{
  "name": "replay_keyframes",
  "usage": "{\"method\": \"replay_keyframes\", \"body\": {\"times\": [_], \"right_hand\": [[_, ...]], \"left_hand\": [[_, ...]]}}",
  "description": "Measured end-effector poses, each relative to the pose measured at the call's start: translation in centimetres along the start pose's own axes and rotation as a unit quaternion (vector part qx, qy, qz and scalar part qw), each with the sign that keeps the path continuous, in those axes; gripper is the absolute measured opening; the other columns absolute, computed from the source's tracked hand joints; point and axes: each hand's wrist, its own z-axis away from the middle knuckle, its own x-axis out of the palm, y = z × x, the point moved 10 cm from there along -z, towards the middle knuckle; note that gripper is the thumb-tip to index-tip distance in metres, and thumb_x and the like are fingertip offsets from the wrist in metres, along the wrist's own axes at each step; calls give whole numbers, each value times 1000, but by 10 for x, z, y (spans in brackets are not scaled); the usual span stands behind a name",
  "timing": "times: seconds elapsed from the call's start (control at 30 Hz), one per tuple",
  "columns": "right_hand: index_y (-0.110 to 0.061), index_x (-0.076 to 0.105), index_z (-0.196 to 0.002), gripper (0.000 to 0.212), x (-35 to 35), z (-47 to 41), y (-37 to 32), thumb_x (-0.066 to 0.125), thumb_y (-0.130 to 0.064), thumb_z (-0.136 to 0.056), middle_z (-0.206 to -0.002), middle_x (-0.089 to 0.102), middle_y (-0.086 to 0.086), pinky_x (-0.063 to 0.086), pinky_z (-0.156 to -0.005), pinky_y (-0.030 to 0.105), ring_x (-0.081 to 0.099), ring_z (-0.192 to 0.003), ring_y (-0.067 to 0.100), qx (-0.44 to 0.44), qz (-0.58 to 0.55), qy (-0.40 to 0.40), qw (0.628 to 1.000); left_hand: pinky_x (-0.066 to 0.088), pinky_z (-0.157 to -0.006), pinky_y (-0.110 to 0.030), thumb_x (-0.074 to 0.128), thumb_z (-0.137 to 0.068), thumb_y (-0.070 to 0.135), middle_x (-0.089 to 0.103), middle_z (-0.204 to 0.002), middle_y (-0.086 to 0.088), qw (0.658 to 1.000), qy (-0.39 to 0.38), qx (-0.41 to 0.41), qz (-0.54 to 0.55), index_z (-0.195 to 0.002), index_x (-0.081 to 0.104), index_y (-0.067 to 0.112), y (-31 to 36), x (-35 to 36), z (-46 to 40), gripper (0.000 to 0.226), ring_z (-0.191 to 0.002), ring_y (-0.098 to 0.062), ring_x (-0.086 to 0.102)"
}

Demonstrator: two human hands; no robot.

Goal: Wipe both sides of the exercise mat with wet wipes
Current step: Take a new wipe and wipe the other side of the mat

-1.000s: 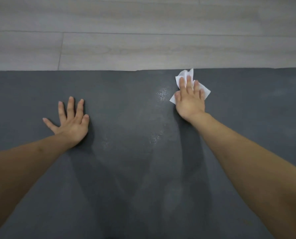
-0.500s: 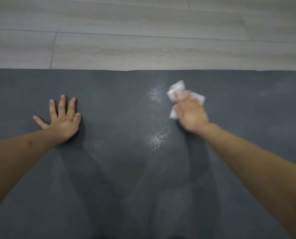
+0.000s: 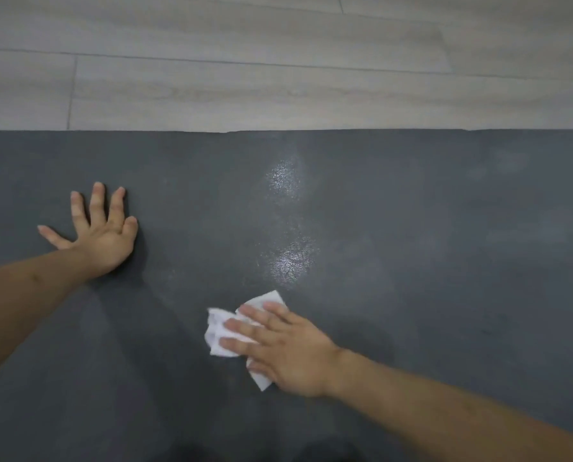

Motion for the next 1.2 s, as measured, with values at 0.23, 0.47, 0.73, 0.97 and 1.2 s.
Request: {"method": "replay_keyframes", "body": {"times": [0.23,0.47,0.73,0.97,1.2], "right_hand": [[-27,3,-164,61,-44,70,307,14,-43,-106,-173,3,7,12,-126,55,5,-158,30,459,-91,68,881],[-19,4,-166,64,-9,26,116,19,-38,-107,-173,-4,8,15,-123,62,-1,-159,39,359,-73,66,928],[-27,17,-163,57,5,23,38,28,-38,-108,-171,20,2,18,-126,54,15,-158,31,134,-29,17,990],[-36,-9,-163,60,-15,124,219,14,-44,-108,-171,-21,-6,-7,-128,49,-16,-158,22,541,-168,57,822],[-27,5,-166,63,6,1,-8,21,-41,-107,-174,-4,3,5,-127,58,-5,-159,35,242,-113,-4,964]], "left_hand": [[-13,-112,-75,18,-104,52,-26,-163,22,1000,4,-4,2,-157,-4,50,1,1,-1,57,-152,-13,-27],[-13,-112,-75,18,-105,52,-25,-164,20,1000,3,-1,-4,-158,-3,47,3,1,2,58,-152,-14,-26],[-9,-116,-72,27,-105,54,-24,-167,13,999,-8,29,-12,-161,-2,40,10,10,37,65,-154,-22,-24],[-2,-120,-66,39,-105,47,-11,-170,8,993,-4,112,30,-161,15,37,17,48,140,61,-156,-21,-13],[-5,-108,-82,21,-91,79,-36,-162,8,998,-45,-40,6,-158,-16,44,-63,66,169,84,-150,-23,-32]]}}
